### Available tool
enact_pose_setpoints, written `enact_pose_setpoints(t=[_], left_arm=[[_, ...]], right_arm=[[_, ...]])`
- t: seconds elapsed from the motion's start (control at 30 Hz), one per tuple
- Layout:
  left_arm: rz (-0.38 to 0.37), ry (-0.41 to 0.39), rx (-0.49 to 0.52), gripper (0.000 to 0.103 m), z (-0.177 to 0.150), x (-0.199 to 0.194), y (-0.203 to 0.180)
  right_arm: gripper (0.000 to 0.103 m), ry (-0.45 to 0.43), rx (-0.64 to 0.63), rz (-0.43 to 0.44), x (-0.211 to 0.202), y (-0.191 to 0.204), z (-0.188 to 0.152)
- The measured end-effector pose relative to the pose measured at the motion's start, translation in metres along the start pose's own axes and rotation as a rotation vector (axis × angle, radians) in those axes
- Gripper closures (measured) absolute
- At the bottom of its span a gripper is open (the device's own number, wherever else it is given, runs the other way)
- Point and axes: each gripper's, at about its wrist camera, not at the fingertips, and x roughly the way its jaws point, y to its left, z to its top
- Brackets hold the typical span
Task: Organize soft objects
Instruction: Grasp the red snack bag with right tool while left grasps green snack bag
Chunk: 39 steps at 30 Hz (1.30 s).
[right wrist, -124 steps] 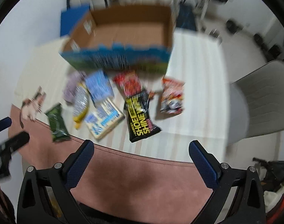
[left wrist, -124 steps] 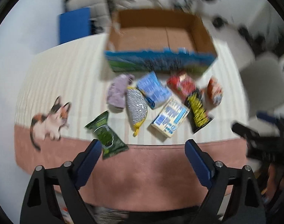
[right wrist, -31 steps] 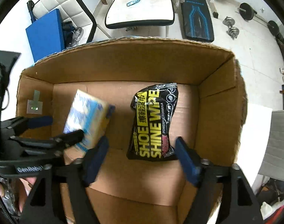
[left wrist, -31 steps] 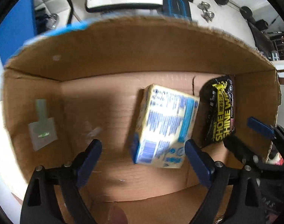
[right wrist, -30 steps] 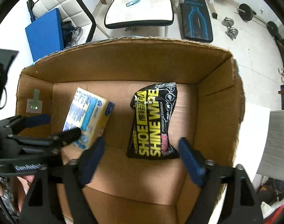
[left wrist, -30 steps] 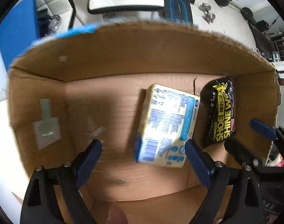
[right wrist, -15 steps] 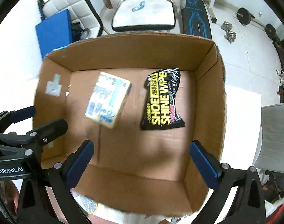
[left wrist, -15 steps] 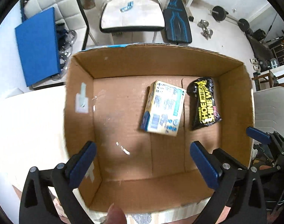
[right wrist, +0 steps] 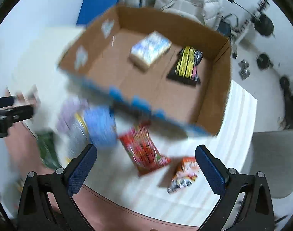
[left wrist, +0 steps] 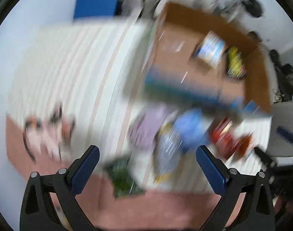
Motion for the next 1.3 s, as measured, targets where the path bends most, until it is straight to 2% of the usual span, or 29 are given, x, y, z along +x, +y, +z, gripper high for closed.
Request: enact_pose_setpoints(t=[0.13,0.23,0.33,0.47,0.53,0.6,0.63,0.67,0.7,0.9,1.07,1.2,1.3], left_arm=[[-0.042,0.142,-0.105,0.021,-0.035,0.055,0.034],[-0.074,0.182,-0.167,0.021,-0.045,0.085,0.048],[-0.104,0.221,-0.186,0.021,-0.046,0.108,0.052],[-0.094,0.238,-0.19,0.021,-0.048,0.124,0.052],[-0.088,0.235,-0.189,0.023,-0.049,0.129,0.052],[-0.063,0.232,-0.174,0.033,-0.048,0.133,0.052],[-0.045,0.231,-0.165,0.043,-0.047,0.135,0.053],[-0.033,0.229,-0.159,0.049,-0.047,0.136,0.053],[-0.026,0.23,-0.154,0.057,-0.048,0.137,0.053],[0.011,0.202,-0.068,0.063,-0.053,0.136,0.036],[0.055,0.186,0.055,0.063,-0.06,0.14,0.006],[0.096,0.196,0.102,0.061,-0.061,0.15,-0.004],[0.094,0.199,0.113,0.06,-0.061,0.153,-0.009]], right_arm=[[0.0,0.116,-0.042,0.029,0.053,0.011,-0.014],[0.005,0.154,-0.045,0.017,0.081,0.011,-0.011],[0.01,0.2,-0.045,0.02,0.107,0.012,-0.009],[0.023,0.237,-0.068,-0.022,0.127,0.018,-0.009],[0.034,0.243,-0.067,-0.045,0.129,0.019,-0.011],[0.047,0.256,-0.042,-0.044,0.13,0.017,-0.014],[0.05,0.268,-0.017,-0.024,0.129,0.015,-0.017],[0.052,0.284,0.015,0.001,0.128,0.012,-0.022],[0.053,0.291,0.028,0.013,0.127,0.011,-0.026],[0.053,0.368,0.163,0.084,0.123,0.011,-0.076],[0.053,0.408,0.319,0.191,0.115,0.012,-0.126],[0.051,0.398,0.4,0.199,0.114,0.01,-0.148],[0.047,0.385,0.436,0.192,0.12,0.011,-0.163]])
